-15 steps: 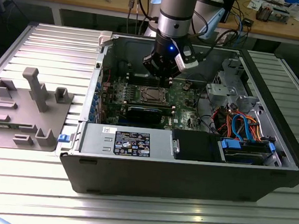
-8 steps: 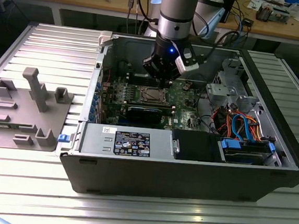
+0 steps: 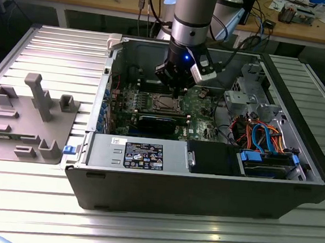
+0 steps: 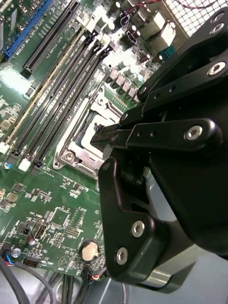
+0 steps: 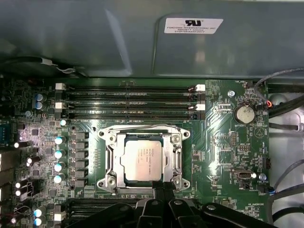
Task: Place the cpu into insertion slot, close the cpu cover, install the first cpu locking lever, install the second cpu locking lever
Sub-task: 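Install the second cpu locking lever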
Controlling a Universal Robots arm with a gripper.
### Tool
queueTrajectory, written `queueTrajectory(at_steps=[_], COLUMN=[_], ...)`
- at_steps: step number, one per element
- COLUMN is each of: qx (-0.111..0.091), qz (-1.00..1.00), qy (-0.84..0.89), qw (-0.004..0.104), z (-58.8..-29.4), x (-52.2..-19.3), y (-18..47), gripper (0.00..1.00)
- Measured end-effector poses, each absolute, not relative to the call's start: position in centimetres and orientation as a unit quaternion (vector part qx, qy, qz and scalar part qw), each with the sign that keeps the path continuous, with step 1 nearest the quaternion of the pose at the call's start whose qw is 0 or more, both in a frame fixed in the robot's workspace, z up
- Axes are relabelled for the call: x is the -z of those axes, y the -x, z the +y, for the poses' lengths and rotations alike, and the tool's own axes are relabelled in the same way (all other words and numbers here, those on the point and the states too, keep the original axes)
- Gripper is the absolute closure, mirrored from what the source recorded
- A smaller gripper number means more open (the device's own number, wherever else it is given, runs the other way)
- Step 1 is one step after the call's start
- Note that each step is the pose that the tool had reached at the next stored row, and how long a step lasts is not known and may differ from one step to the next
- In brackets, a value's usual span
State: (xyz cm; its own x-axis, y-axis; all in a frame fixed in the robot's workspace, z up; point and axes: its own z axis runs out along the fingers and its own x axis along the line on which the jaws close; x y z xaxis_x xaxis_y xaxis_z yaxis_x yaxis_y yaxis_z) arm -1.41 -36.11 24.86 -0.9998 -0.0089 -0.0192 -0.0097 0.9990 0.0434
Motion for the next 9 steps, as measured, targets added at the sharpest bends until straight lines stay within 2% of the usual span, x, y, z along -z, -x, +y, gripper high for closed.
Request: queueTrajectory(at_steps=[9], qx=[-0.029], qz=[1.0], qy=[0.005], qw=[0.01], z=[-37.3], x=[-24.5], y=[1.5], gripper=[0.89])
